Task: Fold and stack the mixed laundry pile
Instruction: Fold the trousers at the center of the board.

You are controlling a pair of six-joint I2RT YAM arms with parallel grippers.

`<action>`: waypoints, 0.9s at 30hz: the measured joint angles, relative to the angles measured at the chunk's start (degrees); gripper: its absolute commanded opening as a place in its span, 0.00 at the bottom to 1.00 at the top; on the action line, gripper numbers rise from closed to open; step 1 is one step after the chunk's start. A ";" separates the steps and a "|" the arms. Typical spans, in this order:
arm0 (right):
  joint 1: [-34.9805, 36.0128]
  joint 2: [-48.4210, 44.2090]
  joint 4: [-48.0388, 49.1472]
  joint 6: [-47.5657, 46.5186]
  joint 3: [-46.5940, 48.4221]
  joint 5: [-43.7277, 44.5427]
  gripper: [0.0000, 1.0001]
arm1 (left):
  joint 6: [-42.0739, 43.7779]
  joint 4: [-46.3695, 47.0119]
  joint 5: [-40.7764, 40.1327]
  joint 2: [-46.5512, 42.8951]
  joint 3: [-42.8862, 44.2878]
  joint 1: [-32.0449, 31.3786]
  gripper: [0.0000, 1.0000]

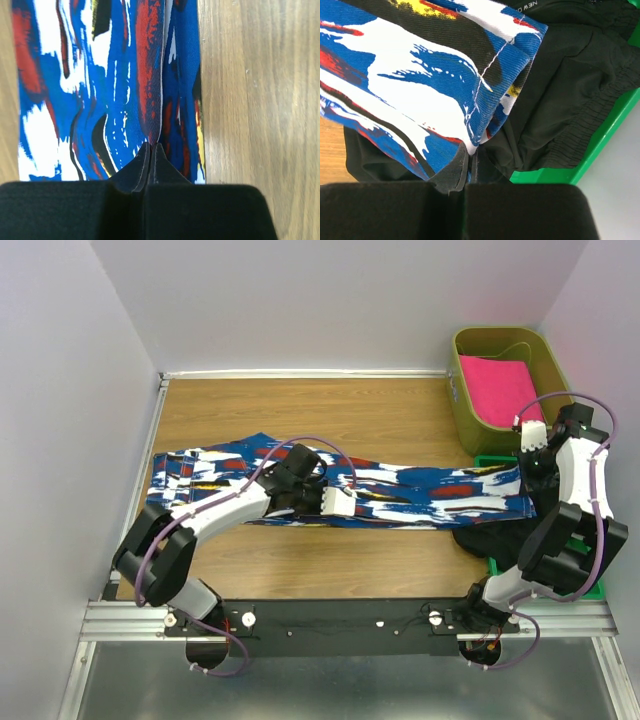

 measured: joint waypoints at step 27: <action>3.50 -0.39 -12.92 1.33 18.29 -19.10 0.01 | -10.05 -1.53 10.73 -10.40 0.42 28.59 0.56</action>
